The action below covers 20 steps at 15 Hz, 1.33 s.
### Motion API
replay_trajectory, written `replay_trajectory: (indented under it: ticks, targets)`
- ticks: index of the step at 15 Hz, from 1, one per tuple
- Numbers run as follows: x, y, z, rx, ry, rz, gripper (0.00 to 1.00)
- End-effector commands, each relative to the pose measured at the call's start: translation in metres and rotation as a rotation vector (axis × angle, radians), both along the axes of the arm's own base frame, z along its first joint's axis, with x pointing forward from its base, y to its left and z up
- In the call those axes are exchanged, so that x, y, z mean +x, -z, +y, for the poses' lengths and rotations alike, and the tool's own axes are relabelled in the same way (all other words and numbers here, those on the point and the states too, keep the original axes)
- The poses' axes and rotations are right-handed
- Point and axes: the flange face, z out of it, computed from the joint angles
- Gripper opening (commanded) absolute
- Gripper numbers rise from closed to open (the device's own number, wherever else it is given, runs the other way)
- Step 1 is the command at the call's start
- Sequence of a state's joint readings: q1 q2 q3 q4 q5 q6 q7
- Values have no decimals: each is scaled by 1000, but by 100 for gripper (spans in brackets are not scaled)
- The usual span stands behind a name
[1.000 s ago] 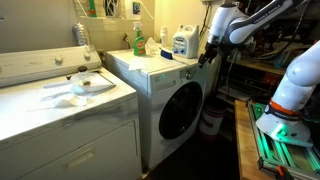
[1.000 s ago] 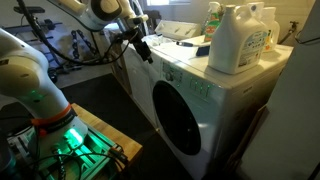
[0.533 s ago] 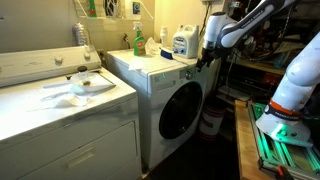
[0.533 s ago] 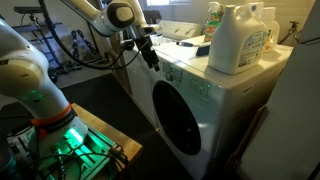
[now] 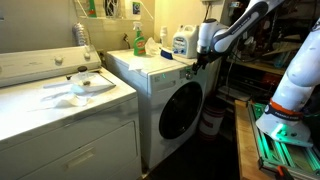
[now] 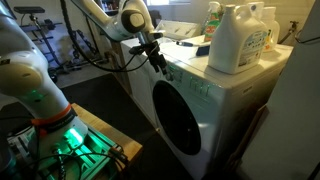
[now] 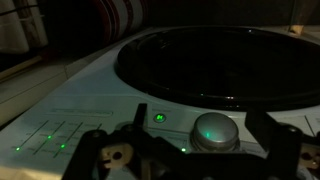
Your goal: Turn the knob of the washing machine on the right clockwise twice
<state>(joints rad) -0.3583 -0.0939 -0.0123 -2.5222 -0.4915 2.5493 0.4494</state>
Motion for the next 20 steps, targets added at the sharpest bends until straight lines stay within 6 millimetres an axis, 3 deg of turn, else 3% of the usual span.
replay_trajectory:
  ticks: [1,12,14,19,20]
  targets:
    - [19,16,3,9,-8,1,100]
    - [53,36,1,10,17,0,100]
    - [56,39,0,8,17,1,73]
    - [58,45,-9,12,32,-7,34]
    - [57,45,-11,16,33,-9,31]
